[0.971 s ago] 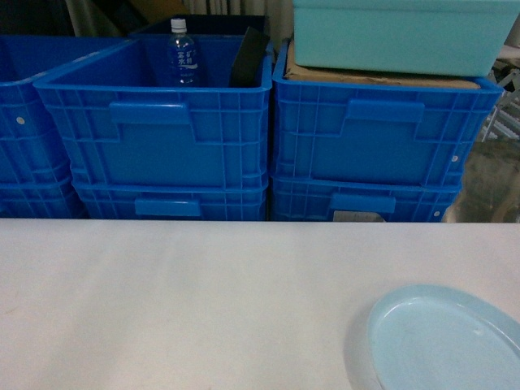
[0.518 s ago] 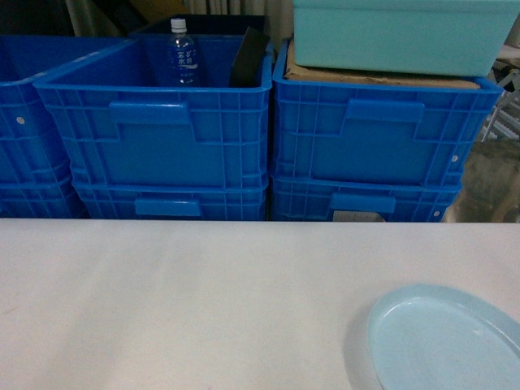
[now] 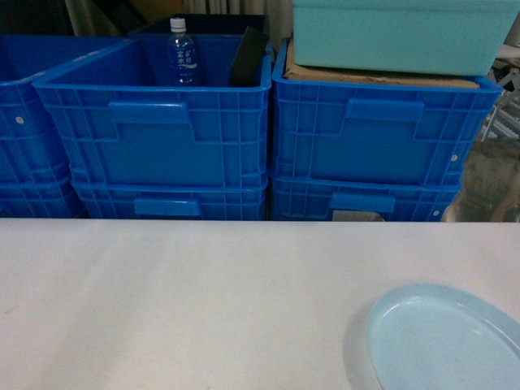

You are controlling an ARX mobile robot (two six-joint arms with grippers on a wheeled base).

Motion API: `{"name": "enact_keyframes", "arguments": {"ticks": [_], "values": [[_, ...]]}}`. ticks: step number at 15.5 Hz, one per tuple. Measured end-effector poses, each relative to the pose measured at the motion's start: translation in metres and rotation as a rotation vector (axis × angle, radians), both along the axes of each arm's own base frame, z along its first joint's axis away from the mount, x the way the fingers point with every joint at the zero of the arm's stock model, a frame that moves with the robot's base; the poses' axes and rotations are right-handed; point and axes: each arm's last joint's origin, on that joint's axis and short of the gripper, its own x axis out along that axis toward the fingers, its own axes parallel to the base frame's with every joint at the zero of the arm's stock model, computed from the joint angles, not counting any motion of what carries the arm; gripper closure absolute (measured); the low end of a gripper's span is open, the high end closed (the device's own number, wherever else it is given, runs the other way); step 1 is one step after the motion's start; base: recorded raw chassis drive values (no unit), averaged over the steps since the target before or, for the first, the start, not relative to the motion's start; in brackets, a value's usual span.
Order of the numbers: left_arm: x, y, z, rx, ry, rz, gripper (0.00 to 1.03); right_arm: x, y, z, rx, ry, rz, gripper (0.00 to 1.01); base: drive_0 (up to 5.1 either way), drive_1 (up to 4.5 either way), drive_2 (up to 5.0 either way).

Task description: Place blue tray on left shelf second layer neatly

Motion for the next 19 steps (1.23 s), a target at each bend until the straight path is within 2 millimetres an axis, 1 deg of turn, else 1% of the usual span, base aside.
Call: {"name": "enact_keyframes", "arguments": {"ticks": [3, 5, 7, 9, 11, 14, 16, 19], "values": [[0.000, 0.000, 0.000, 0.000, 0.001, -0.002, 0.05, 0.035, -0.012, -0.032, -0.022, 0.115, 0.036, 0.03, 0.0, 0.00, 0.0], [0.000, 0.000, 0.000, 0.000, 0.001, -0.002, 0.05, 0.046, -0.015, -0.056, -0.015, 0.206, 0.053, 0.03, 0.0, 0.00, 0.0], [0.000, 0.000, 0.000, 0.000, 0.001, -0.002, 0.05, 0.059, -0.017, -0.074, -0.035, 0.225, 0.061, 0.03, 0.0, 0.00, 0.0], [0.000, 0.000, 0.000, 0.000, 0.001, -0.002, 0.05, 0.060, -0.018, -0.089, -0.024, 0.276, 0.069, 0.03, 0.0, 0.00, 0.0], [0.000, 0.000, 0.000, 0.000, 0.001, -0.002, 0.05, 0.064, -0.019, -0.095, -0.017, 0.281, 0.083, 0.03, 0.0, 0.00, 0.0], [0.000, 0.000, 0.000, 0.000, 0.001, -0.002, 0.05, 0.063, -0.024, -0.113, 0.009, 0.315, 0.080, 0.03, 0.0, 0.00, 0.0], [0.000, 0.000, 0.000, 0.000, 0.001, -0.002, 0.05, 0.063, -0.025, -0.122, 0.037, 0.329, 0.070, 0.03, 0.0, 0.00, 0.0], [0.000, 0.000, 0.000, 0.000, 0.001, -0.002, 0.05, 0.073, -0.007, -0.126, 0.043, 0.328, 0.123, 0.03, 0.0, 0.00, 0.0]]}}
